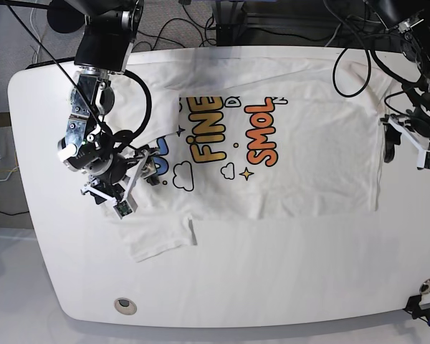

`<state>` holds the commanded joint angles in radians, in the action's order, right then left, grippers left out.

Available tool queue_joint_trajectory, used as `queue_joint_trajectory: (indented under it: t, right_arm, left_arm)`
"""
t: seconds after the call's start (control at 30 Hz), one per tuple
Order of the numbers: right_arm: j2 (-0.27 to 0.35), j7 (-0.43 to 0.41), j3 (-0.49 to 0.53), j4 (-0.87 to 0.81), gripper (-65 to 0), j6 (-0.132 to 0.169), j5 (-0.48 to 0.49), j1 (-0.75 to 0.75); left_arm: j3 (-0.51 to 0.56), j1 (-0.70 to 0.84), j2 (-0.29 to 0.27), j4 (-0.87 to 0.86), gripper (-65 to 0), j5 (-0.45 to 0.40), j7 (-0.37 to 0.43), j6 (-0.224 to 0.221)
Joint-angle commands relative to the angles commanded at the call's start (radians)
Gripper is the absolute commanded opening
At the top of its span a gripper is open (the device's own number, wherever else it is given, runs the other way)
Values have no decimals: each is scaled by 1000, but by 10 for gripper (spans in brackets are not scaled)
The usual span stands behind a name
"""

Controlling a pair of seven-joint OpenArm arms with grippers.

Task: Fold the T-shirt properly
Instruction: 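Move the right gripper along the shirt toward its hem, then lower both open grippers onto the shirt's hem corners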

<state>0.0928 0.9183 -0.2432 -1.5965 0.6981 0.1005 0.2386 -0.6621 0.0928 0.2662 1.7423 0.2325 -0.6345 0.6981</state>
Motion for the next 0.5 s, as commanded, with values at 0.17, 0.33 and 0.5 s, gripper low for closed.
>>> queue_joint_trajectory:
  t: [0.17,0.33,0.5]
  right_arm:
    - [3,-66,2,114,-201,0,-3,44]
    - [48,-141,2,256,-201,0,-3,84]
    - [75,-175,2,348,-201,0,-2,118]
  left_arm:
    - [28,-110,51,-121,-175,0,-43,0]
    - [28,-212,106,-292,-175,0,-43,0]
    - [41,-324,149,-496,-175,-38,-43,0]
